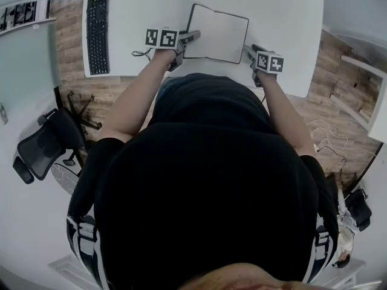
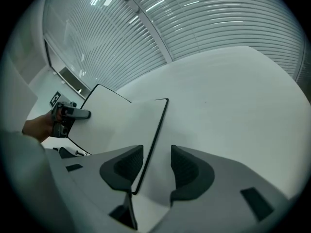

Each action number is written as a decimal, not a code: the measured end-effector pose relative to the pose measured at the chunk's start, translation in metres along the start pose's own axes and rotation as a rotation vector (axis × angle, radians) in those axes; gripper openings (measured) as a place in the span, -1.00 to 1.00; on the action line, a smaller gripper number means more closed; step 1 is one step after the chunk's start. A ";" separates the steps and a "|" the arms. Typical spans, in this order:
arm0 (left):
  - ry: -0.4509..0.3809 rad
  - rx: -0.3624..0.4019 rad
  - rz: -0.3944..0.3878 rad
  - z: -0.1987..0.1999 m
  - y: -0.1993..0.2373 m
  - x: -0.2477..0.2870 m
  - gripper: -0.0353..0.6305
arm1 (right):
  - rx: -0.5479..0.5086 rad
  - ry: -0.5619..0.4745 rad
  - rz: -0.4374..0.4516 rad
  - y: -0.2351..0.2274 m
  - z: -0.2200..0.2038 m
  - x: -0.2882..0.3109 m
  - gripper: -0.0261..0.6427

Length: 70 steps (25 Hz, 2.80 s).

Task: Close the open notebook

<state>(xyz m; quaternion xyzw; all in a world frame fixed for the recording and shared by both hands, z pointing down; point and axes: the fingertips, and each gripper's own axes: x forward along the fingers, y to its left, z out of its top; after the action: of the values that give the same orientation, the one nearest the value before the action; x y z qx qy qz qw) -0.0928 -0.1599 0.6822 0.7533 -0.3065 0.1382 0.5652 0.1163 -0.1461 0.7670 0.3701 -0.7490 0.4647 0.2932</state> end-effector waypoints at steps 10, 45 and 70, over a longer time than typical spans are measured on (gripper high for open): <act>0.056 0.032 0.017 -0.008 -0.015 0.016 -0.69 | 0.038 -0.016 0.019 -0.007 -0.014 -0.006 -0.33; 0.179 0.125 -0.047 -0.026 -0.081 0.066 -0.31 | -0.022 -0.033 -0.035 -0.017 -0.019 -0.008 -0.70; 0.295 0.197 -0.213 -0.046 -0.113 0.105 -0.02 | 0.031 -0.054 -0.013 -0.021 -0.017 -0.009 -0.77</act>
<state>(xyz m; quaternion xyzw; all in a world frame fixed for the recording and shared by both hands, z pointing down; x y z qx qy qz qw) 0.0643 -0.1294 0.6682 0.8045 -0.1241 0.2160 0.5392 0.1404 -0.1339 0.7770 0.3919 -0.7468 0.4643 0.2703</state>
